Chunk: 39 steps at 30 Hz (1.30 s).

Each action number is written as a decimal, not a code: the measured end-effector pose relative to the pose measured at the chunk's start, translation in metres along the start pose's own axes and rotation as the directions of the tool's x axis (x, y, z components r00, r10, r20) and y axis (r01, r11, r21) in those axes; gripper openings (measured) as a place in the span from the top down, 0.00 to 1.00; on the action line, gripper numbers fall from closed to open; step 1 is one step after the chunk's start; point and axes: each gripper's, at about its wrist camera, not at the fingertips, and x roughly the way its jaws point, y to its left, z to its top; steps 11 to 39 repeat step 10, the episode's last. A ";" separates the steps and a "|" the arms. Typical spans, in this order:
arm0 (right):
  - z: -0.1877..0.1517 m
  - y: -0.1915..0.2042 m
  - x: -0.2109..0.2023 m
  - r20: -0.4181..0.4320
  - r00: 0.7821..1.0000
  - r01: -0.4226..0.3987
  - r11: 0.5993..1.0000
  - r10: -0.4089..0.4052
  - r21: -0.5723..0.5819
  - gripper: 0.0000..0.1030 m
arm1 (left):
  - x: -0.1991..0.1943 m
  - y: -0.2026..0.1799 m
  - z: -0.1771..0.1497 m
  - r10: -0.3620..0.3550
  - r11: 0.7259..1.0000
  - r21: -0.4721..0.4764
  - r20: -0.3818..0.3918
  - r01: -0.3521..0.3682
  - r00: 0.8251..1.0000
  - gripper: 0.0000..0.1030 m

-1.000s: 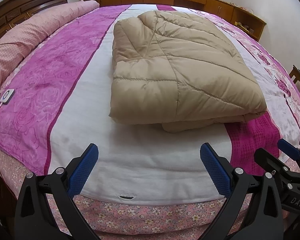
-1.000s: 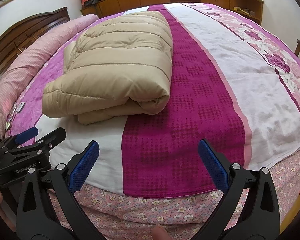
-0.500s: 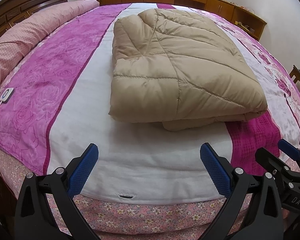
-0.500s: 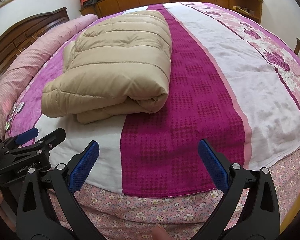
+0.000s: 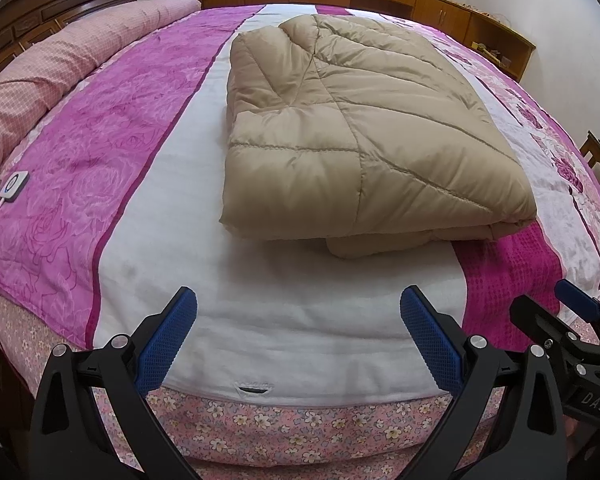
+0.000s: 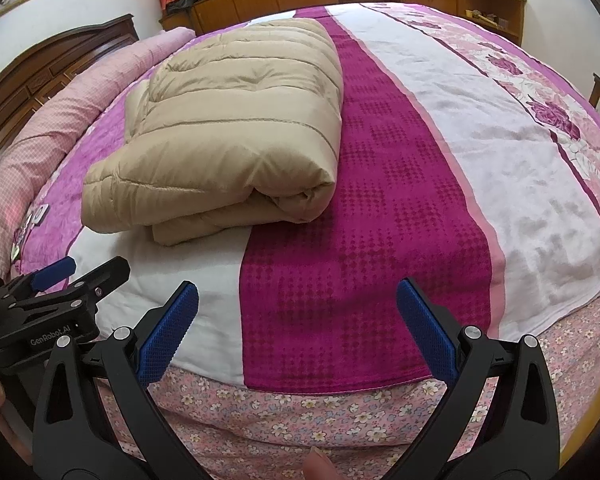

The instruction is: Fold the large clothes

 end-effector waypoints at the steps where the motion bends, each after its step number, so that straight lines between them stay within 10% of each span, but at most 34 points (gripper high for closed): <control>1: 0.000 0.000 0.000 0.000 1.000 0.001 1.000 -0.001 0.001 0.04 | 0.000 0.000 0.000 0.001 1.000 0.003 0.000 -0.001 1.000 0.06; 39: 0.012 -0.022 -0.003 -0.003 1.000 0.014 1.000 -0.014 -0.011 0.04 | -0.005 0.019 0.007 0.038 0.999 0.006 0.000 -0.038 0.999 0.06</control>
